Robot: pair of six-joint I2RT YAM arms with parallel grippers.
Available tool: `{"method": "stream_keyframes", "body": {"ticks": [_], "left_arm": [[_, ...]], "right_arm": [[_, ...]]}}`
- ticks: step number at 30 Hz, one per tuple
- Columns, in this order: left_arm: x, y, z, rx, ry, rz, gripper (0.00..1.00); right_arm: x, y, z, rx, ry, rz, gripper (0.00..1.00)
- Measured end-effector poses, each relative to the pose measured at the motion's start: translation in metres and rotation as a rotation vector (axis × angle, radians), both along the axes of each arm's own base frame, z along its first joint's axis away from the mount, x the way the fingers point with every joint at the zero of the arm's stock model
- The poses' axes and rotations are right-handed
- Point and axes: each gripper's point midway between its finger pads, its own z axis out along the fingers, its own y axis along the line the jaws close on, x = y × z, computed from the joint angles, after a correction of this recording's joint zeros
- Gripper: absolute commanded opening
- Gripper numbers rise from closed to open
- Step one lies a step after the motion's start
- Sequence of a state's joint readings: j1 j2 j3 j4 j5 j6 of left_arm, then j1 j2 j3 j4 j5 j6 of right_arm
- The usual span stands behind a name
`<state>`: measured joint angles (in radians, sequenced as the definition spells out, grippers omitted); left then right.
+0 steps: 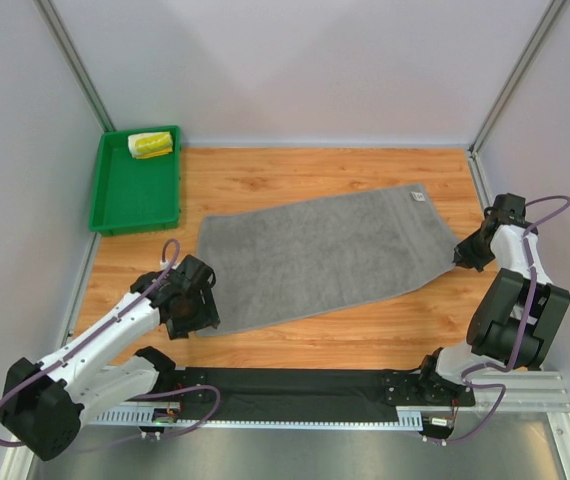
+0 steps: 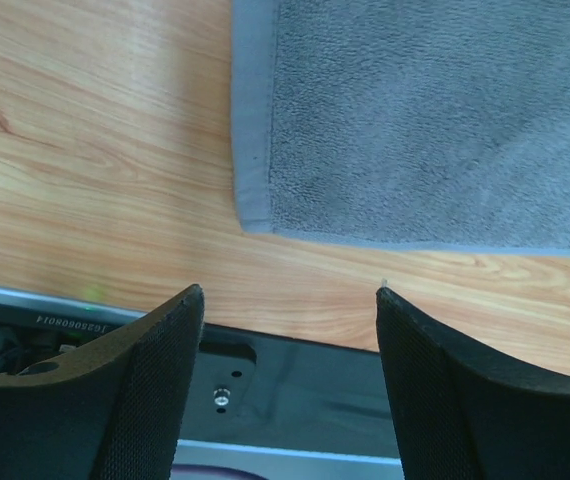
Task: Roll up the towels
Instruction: Flatten the towel, then fold the towel
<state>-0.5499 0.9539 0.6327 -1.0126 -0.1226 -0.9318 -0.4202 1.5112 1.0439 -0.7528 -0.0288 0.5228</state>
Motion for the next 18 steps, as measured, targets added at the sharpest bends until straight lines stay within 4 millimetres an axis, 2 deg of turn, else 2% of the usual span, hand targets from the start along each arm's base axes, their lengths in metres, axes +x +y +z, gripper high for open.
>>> {"method": "stream_keyframes", "body": {"ticks": [6, 11, 18], "left_arm": [[-0.01, 0.009, -0.025, 0.056, 0.05, 0.045, 0.72], [-0.002, 0.014, -0.034, 0.112, 0.055, 0.054, 0.66], [0.007, 0.017, -0.045, 0.167, 0.061, 0.048, 0.42]], "right_arm": [[0.0, 0.002, 0.0, 0.01, -0.002, 0.007, 0.0], [0.0, 0.003, 0.001, 0.009, -0.008, 0.009, 0.0], [-0.001, 0.004, 0.005, 0.007, -0.022, 0.011, 0.0]]}}
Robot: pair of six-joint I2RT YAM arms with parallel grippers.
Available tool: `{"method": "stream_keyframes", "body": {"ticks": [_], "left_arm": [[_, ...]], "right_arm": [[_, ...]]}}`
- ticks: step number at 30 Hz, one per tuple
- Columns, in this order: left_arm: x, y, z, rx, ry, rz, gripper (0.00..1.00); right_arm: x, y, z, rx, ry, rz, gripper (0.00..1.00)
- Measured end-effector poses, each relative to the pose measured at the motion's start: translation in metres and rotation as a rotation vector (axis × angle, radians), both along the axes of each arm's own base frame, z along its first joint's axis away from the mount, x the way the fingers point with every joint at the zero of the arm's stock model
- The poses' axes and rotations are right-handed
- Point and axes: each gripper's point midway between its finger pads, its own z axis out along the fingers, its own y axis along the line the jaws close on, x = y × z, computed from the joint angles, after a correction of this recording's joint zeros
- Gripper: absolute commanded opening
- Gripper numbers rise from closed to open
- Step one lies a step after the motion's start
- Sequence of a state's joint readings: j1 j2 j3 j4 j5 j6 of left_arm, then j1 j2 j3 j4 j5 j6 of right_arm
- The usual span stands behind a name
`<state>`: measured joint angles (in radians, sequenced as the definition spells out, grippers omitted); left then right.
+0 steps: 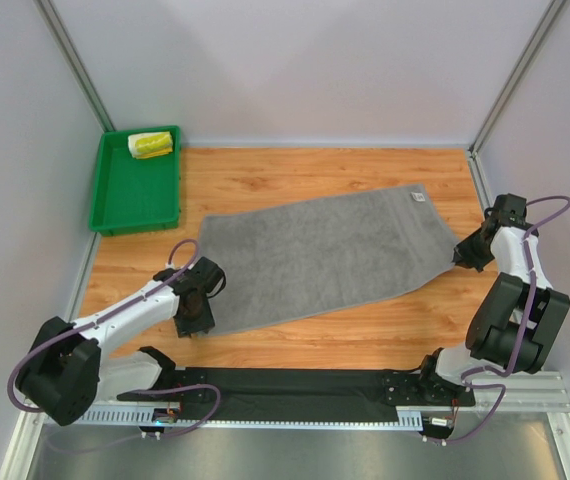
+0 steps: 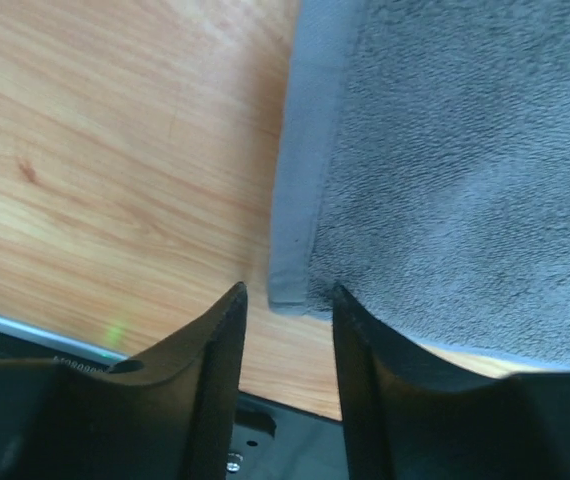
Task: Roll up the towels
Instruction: Fold the towel
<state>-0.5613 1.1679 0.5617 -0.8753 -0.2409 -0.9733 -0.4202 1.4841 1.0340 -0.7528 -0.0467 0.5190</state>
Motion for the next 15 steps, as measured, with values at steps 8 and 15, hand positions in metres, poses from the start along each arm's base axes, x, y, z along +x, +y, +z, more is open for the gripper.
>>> {"method": "stream_keyframes", "body": {"ticks": [8, 15], "left_arm": [[0.018, -0.011, 0.001, 0.004, 0.003, -0.041, 0.06], [0.108, -0.033, 0.103, 0.062, -0.225, -0.146, 0.0]], "right_arm": [[-0.002, 0.003, -0.002, 0.007, -0.003, 0.003, 0.0], [-0.002, 0.008, -0.002, 0.029, -0.015, 0.015, 0.0]]}}
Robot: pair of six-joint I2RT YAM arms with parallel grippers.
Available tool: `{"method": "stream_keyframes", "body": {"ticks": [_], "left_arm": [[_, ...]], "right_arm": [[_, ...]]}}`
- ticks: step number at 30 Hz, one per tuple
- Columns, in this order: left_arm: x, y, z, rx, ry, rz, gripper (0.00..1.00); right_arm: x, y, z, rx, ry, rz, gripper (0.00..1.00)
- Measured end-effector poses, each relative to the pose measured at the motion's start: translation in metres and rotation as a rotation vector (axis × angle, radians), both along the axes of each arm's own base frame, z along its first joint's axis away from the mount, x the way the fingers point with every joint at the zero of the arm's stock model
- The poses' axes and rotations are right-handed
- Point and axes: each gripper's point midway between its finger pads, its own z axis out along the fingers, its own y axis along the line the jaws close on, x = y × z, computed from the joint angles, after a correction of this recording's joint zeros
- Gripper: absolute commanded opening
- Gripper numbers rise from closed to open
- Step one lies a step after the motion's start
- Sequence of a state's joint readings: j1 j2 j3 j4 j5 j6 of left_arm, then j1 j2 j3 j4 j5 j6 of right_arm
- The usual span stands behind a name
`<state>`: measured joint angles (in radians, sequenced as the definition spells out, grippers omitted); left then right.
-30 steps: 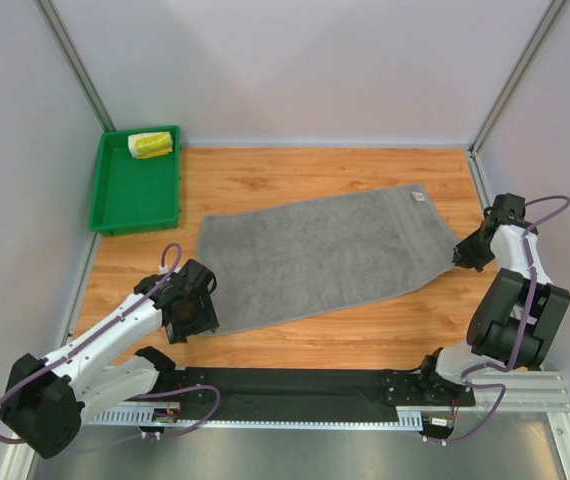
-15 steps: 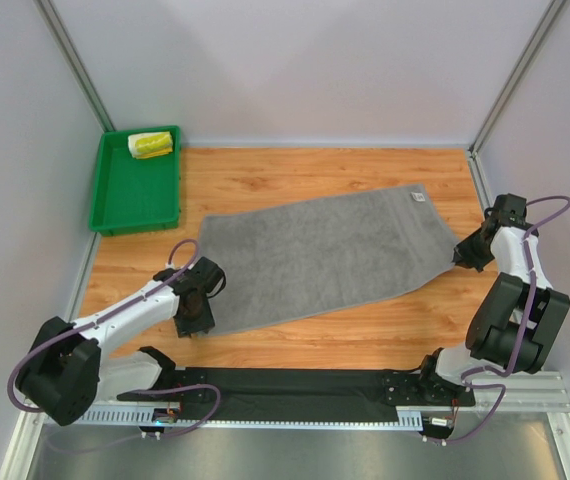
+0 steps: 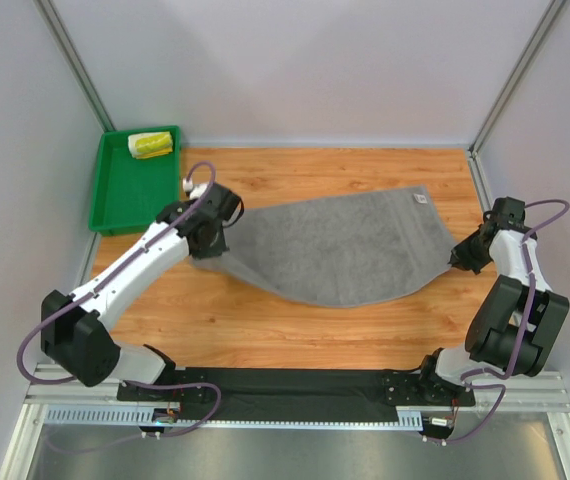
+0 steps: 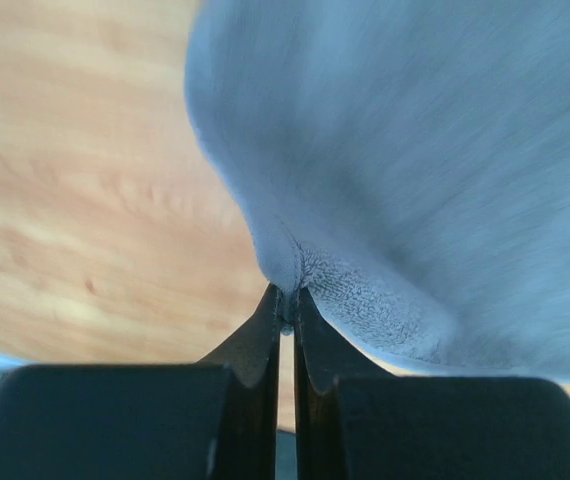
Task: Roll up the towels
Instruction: Fold the towel
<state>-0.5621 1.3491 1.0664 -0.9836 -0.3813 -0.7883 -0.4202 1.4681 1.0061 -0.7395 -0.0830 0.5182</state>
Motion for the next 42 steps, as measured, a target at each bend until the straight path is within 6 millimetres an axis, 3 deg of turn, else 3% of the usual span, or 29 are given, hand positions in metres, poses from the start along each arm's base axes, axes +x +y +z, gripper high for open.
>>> {"method": "stream_keyframes", "body": {"ticks": [3, 6, 9, 12, 17, 21, 25, 29, 32, 37, 42], "left_arm": [[0.05, -0.009, 0.071, 0.027, -0.174, -0.027, 0.0], [0.062, 0.001, 0.106, 0.087, -0.256, -0.027, 0.0], [0.046, 0.015, 0.096, 0.135, -0.211, -0.03, 0.0], [0.006, 0.025, 0.058, 0.138, -0.088, -0.048, 0.0], [-0.073, 0.02, 0.006, 0.034, 0.074, -0.148, 0.0], [-0.099, 0.01, -0.012, -0.044, 0.16, -0.185, 0.0], [-0.103, -0.005, -0.008, -0.107, 0.167, -0.23, 0.0], [-0.09, -0.015, 0.018, -0.141, 0.104, -0.239, 0.0], [-0.083, -0.019, 0.033, -0.172, 0.065, -0.238, 0.0], [-0.084, -0.009, 0.038, -0.215, 0.072, -0.186, 0.0], [-0.087, -0.007, 0.068, -0.254, 0.016, -0.211, 0.0]], "right_arm": [[-0.001, 0.003, -0.002, 0.014, 0.001, 0.008, 0.0], [-0.001, 0.005, -0.002, 0.025, -0.001, 0.014, 0.0], [0.0, 0.007, -0.002, 0.033, -0.009, 0.025, 0.0], [0.001, 0.009, -0.001, 0.04, -0.013, 0.03, 0.0], [0.001, 0.009, -0.001, 0.04, -0.013, 0.03, 0.0], [-0.001, 0.008, 0.009, 0.022, -0.035, 0.027, 0.0], [-0.002, 0.009, 0.04, -0.011, -0.116, 0.021, 0.0], [0.002, 0.012, 0.065, -0.02, -0.199, 0.024, 0.0], [0.0, 0.02, 0.06, 0.018, -0.204, 0.038, 0.0], [-0.02, 0.037, 0.035, 0.097, -0.13, 0.039, 0.0], [-0.031, 0.049, 0.055, 0.121, -0.188, 0.026, 0.01]]}}
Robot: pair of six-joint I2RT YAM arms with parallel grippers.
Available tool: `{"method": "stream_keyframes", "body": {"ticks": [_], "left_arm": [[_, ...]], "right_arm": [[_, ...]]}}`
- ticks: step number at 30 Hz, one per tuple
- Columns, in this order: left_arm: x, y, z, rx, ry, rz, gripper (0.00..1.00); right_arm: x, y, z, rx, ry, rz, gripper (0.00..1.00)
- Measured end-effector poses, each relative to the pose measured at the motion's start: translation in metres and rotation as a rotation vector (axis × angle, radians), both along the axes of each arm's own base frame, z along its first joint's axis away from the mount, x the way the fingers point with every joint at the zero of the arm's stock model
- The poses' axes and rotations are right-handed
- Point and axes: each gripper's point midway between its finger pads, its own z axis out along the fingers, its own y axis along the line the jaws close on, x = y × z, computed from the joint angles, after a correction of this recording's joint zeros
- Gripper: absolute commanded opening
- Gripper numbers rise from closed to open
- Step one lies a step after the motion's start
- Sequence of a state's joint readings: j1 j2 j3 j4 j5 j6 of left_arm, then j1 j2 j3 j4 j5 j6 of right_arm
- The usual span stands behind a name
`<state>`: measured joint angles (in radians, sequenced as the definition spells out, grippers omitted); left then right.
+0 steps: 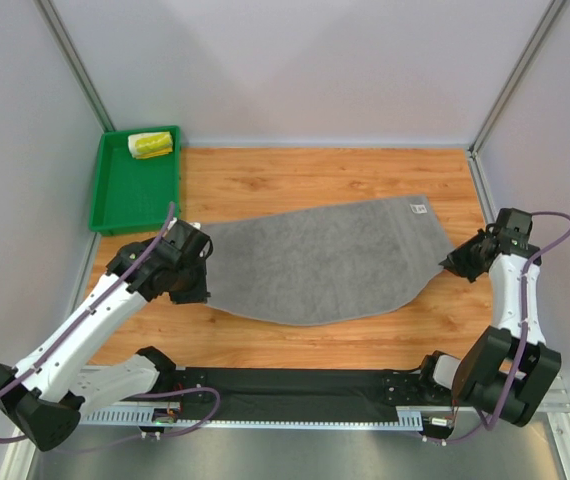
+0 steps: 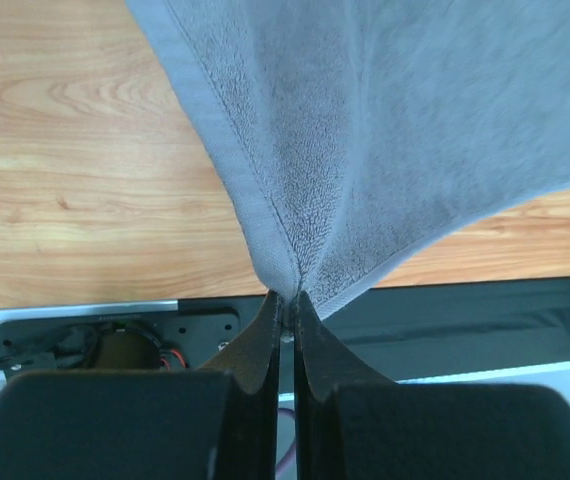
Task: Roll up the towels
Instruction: Fold the towel
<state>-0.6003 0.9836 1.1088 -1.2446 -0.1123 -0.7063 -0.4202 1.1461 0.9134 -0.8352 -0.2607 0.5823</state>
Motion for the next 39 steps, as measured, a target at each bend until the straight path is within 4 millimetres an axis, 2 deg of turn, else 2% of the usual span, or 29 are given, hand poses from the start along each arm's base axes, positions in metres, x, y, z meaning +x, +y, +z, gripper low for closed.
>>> {"method": "stream_keyframes", "body": {"ticks": [4, 7, 12, 15, 20, 22, 25, 31, 36, 39], "left_arm": [[0.005, 0.006, 0.027, -0.041, -0.062, 0.022, 0.0], [0.002, 0.012, 0.033, -0.039, -0.075, 0.025, 0.0], [-0.005, 0.023, 0.034, -0.04, -0.086, 0.038, 0.0], [-0.009, 0.029, 0.032, -0.046, -0.088, 0.052, 0.0], [-0.008, 0.041, 0.013, -0.049, -0.019, 0.095, 0.0], [0.0, 0.045, 0.003, -0.064, 0.035, 0.122, 0.0], [0.018, 0.047, -0.007, -0.078, 0.089, 0.141, 0.0], [0.073, 0.058, -0.021, -0.097, 0.163, 0.172, 0.0], [0.11, 0.068, -0.035, -0.104, 0.198, 0.19, 0.0], [0.128, 0.071, -0.035, -0.099, 0.193, 0.195, 0.0]], "right_arm": [[-0.013, 0.007, 0.024, -0.012, -0.054, -0.007, 0.0], [-0.027, 0.013, 0.03, -0.012, -0.049, -0.009, 0.0], [-0.045, 0.022, 0.03, 0.002, -0.045, -0.027, 0.0], [-0.049, 0.024, 0.029, 0.011, -0.032, -0.024, 0.0], [-0.043, 0.023, 0.005, 0.063, 0.083, -0.003, 0.0], [-0.04, 0.021, -0.005, 0.081, 0.134, 0.001, 0.0], [-0.029, 0.017, -0.01, 0.101, 0.171, 0.005, 0.0], [0.011, 0.008, -0.01, 0.144, 0.156, 0.025, 0.0], [0.04, 0.0, -0.028, 0.181, 0.173, 0.035, 0.0], [0.056, -0.004, -0.038, 0.2, 0.193, 0.043, 0.0]]}}
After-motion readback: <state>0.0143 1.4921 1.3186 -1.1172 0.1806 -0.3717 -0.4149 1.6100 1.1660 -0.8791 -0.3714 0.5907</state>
